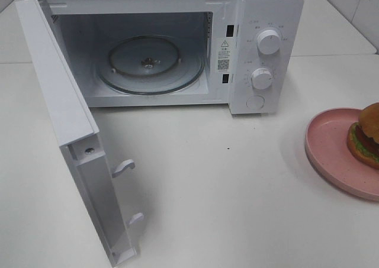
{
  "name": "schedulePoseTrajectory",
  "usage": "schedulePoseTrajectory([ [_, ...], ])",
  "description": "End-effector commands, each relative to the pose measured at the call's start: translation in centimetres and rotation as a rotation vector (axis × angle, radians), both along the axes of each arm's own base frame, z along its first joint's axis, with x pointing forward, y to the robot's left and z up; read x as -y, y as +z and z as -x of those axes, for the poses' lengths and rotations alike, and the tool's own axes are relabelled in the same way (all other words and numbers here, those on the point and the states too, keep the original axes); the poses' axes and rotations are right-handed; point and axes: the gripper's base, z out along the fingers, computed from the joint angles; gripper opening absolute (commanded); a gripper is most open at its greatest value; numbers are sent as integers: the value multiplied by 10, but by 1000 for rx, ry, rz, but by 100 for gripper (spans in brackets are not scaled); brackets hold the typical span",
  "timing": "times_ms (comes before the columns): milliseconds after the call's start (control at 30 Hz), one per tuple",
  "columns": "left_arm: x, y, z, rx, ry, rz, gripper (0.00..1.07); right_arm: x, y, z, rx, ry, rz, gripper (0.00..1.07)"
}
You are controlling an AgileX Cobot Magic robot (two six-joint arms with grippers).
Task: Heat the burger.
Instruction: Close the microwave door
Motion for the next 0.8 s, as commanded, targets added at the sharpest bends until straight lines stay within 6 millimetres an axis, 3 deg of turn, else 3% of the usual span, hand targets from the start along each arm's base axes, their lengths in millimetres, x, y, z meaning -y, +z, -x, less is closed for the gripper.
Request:
schedulePoseTrajectory([
  [33, -1, 0, 2, 30, 2, 7, 0, -1, 13, 17, 24, -10, -30, 68],
  [233, -1, 0, 2, 30, 2, 7, 0, 0, 42, 56, 160, -4, -36, 68],
  [367, -1, 0, 2, 30, 2, 7, 0, 0, 45, 76, 178, 1, -32, 68],
  [533, -1, 0, 2, 30, 2, 7, 0, 1, 25, 105, 173, 6, -26, 68],
  [567, -1, 0, 2, 30, 2, 7, 0, 1, 11, 118, 163, 6, -26, 67],
  [800, -1, 0, 2, 30, 2, 7, 0, 2, -29, 151, 163, 5, -26, 67],
])
